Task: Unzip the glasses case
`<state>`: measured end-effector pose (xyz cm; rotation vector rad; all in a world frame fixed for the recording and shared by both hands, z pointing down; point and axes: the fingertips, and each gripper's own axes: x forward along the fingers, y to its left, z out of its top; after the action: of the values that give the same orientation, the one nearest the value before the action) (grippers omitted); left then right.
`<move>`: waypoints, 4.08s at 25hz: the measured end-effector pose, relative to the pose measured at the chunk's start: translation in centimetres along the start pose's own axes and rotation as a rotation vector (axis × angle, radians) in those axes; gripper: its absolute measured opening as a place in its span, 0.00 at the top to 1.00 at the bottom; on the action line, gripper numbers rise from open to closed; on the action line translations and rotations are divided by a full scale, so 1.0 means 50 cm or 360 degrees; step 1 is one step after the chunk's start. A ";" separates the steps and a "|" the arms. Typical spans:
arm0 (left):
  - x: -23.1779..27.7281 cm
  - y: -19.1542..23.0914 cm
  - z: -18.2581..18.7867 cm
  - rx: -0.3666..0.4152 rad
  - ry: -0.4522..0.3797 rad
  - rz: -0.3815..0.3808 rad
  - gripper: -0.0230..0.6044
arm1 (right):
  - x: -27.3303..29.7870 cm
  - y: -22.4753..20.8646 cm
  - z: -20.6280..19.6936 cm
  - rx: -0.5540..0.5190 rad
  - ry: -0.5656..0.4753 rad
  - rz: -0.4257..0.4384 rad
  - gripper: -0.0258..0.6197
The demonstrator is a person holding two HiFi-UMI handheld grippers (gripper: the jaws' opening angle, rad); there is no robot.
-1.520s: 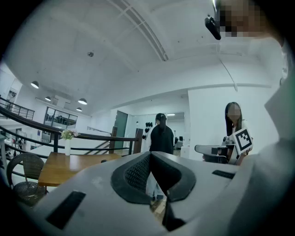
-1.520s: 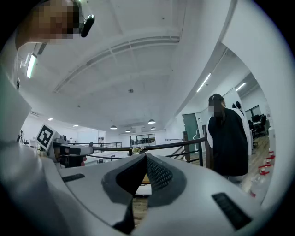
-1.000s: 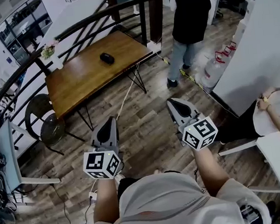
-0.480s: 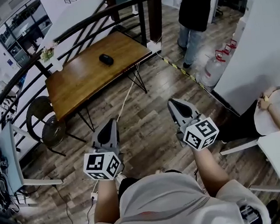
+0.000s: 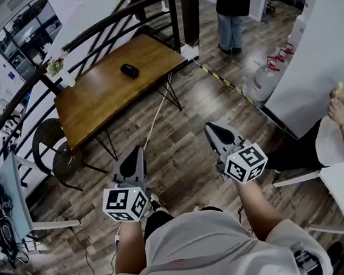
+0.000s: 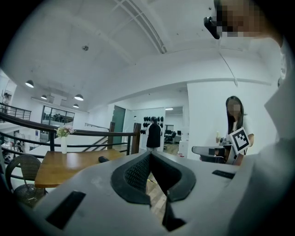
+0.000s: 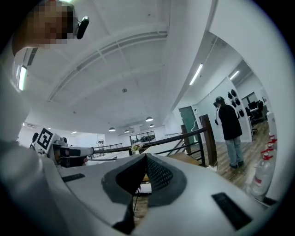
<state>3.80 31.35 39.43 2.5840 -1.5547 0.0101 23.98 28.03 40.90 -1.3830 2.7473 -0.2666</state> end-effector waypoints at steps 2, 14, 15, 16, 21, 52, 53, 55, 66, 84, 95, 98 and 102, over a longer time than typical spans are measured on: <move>0.018 0.021 -0.005 -0.0006 0.0010 -0.0010 0.94 | 0.026 -0.006 -0.008 -0.0001 0.0022 -0.0007 0.88; 0.194 0.210 0.012 -0.0031 0.0025 -0.0160 0.94 | 0.227 -0.069 0.003 -0.0056 0.0132 -0.0194 0.88; 0.207 0.232 0.016 -0.0033 0.0026 -0.0170 0.94 | 0.253 -0.067 0.004 -0.0059 0.0140 -0.0201 0.88; 0.218 0.257 0.018 -0.0037 0.0030 -0.0179 0.94 | 0.281 -0.063 0.005 -0.0060 0.0147 -0.0207 0.88; 0.255 0.392 0.025 -0.0063 0.0050 -0.0215 0.94 | 0.426 -0.022 -0.003 -0.0075 0.0197 -0.0211 0.88; 0.755 0.630 0.057 -0.0105 0.0138 -0.0068 0.94 | 0.896 -0.405 0.014 0.0022 0.0275 -0.0081 0.88; 0.774 0.633 0.056 -0.0108 0.0145 -0.0050 0.94 | 0.908 -0.425 0.014 0.0031 0.0279 -0.0070 0.88; 0.807 0.645 0.053 -0.0119 0.0152 -0.0012 0.94 | 0.934 -0.458 0.009 0.0048 0.0293 -0.0049 0.88; 0.881 0.816 -0.008 -0.0210 0.0243 0.0035 0.94 | 1.100 -0.466 -0.067 0.0062 0.0481 -0.0059 0.88; 0.880 0.975 -0.078 -0.0325 0.0376 -0.0093 0.94 | 1.283 -0.381 -0.266 0.0099 0.0922 -0.0067 0.56; 0.852 0.962 -0.129 -0.0376 0.0483 -0.0032 0.94 | 1.358 -0.384 -0.530 0.0057 0.1399 0.0006 0.27; 0.842 0.961 -0.138 -0.0388 0.0506 -0.0005 0.94 | 1.366 -0.393 -0.565 0.0036 0.1454 -0.0004 0.26; 0.832 0.970 -0.145 -0.0403 0.0516 0.0030 0.94 | 1.377 -0.396 -0.582 0.0031 0.1469 0.0000 0.26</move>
<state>-18.89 -26.87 54.62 2.2410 -1.3651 0.2091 -5.15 -34.93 75.04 -1.5169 3.3823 -1.1939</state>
